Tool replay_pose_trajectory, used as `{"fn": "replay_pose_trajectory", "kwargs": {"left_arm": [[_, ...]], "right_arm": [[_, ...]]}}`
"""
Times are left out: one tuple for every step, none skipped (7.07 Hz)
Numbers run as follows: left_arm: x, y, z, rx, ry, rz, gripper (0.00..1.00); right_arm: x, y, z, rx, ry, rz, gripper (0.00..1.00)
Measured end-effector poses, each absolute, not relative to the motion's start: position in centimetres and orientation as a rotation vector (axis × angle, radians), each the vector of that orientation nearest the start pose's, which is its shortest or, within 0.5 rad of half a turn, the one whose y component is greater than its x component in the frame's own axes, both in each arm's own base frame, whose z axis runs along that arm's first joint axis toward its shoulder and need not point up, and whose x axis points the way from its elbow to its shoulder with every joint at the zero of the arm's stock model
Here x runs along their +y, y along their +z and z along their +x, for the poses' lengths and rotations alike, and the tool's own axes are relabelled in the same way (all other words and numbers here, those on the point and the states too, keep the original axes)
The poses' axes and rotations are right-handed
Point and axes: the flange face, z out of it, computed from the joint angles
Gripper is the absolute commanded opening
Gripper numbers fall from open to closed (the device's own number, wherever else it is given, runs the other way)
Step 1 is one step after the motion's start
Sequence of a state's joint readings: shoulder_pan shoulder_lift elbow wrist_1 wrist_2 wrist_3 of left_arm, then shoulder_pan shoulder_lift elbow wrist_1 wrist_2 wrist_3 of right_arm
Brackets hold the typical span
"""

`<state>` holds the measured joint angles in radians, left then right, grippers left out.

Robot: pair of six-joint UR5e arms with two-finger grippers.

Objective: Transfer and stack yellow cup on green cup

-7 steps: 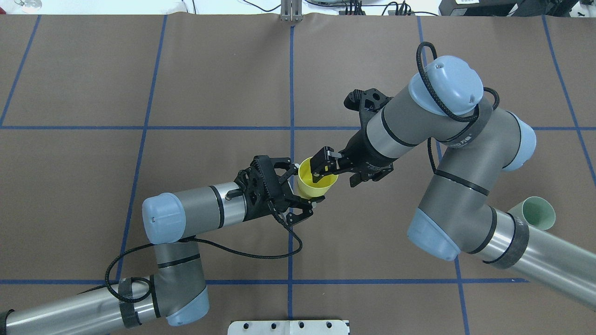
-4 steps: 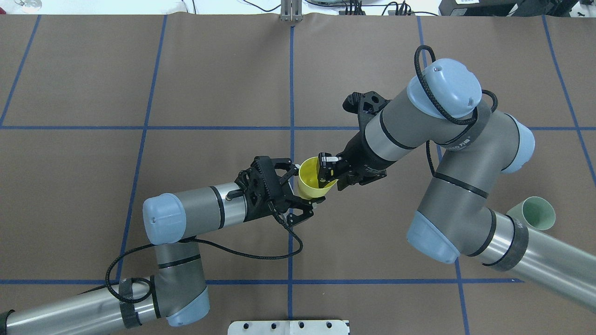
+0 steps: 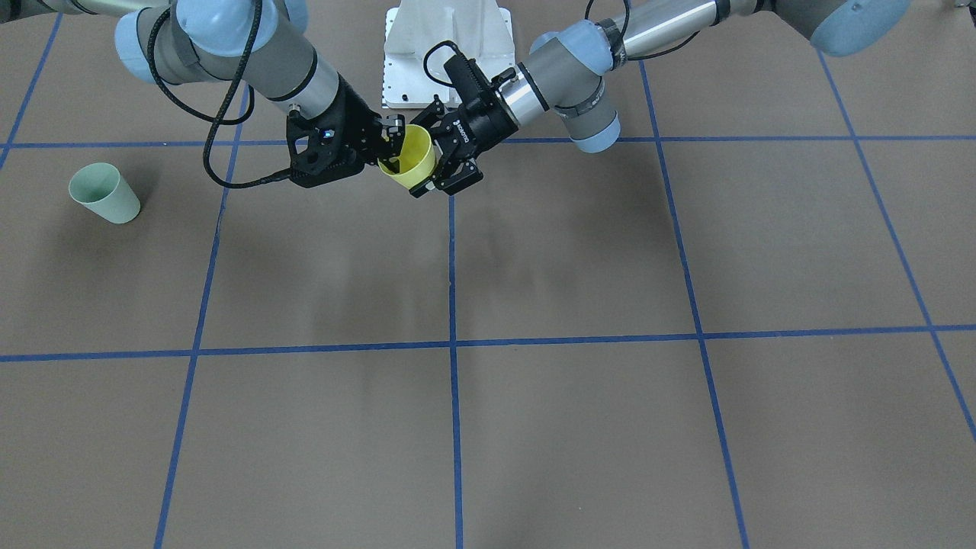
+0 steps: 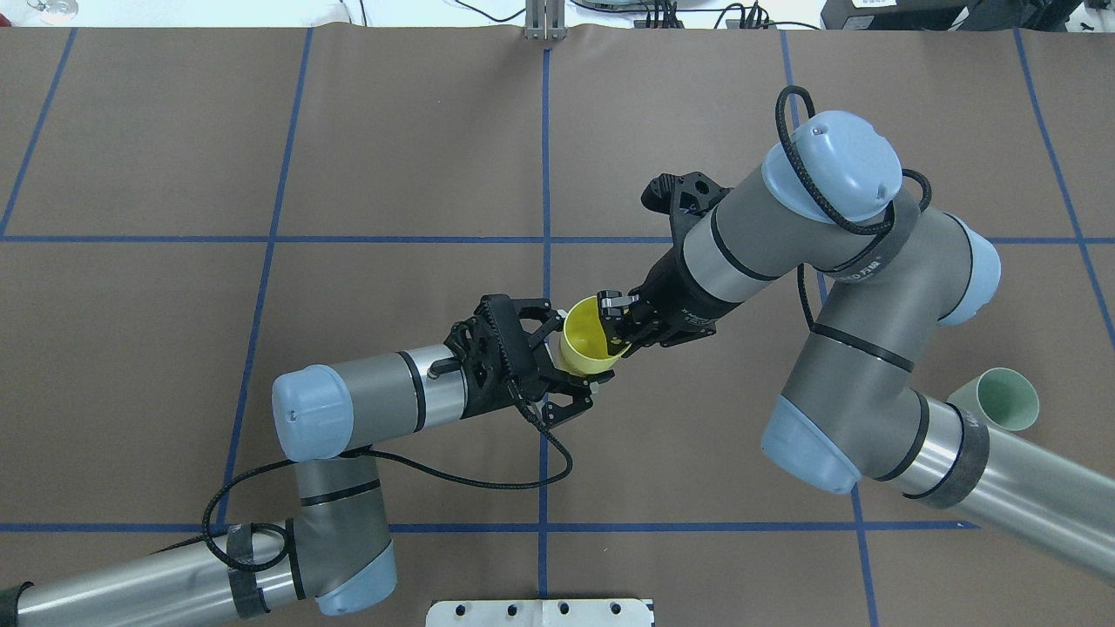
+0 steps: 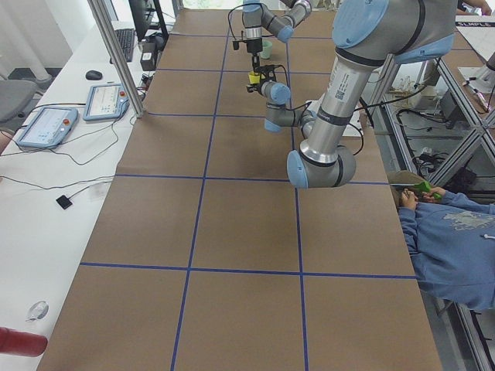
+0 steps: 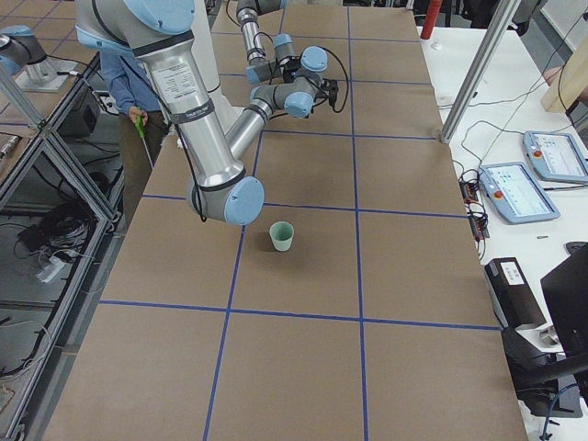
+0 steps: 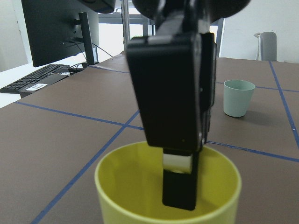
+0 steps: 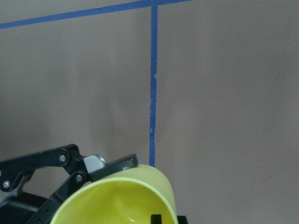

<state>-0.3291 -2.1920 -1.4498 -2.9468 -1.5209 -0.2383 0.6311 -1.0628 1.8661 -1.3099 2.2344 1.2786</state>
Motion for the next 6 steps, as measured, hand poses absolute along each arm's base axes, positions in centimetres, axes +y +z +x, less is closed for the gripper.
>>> {"fn": "replay_pose_trajectory", "kwargs": {"left_arm": [[-34.5,19.3,57.6,1.260,0.615,1.458,0.98],[-34.6,19.2,57.4,1.253,0.602,1.466,0.98],[-34.6,19.1,57.3,1.253,0.596,1.471,0.98],[-34.6,19.1,57.2,1.254,0.593,1.473,0.98],[-34.6,19.0,57.1,1.258,0.590,1.476,0.98],[-34.6,18.7,56.8,1.264,0.584,1.484,0.98]], "right_arm": [[-41.4,20.3,-42.9,-1.181,-0.043,-0.078,0.00],[-42.0,20.5,-40.5,-1.192,-0.027,-0.083,0.00],[-43.0,21.7,-37.3,-1.197,0.002,-0.103,0.00],[-44.4,23.2,-33.9,-1.195,0.048,-0.113,0.00],[-45.4,25.6,-30.5,-1.175,0.113,-0.116,0.00],[-45.6,29.3,-26.8,-1.135,0.194,-0.124,0.00]]}}
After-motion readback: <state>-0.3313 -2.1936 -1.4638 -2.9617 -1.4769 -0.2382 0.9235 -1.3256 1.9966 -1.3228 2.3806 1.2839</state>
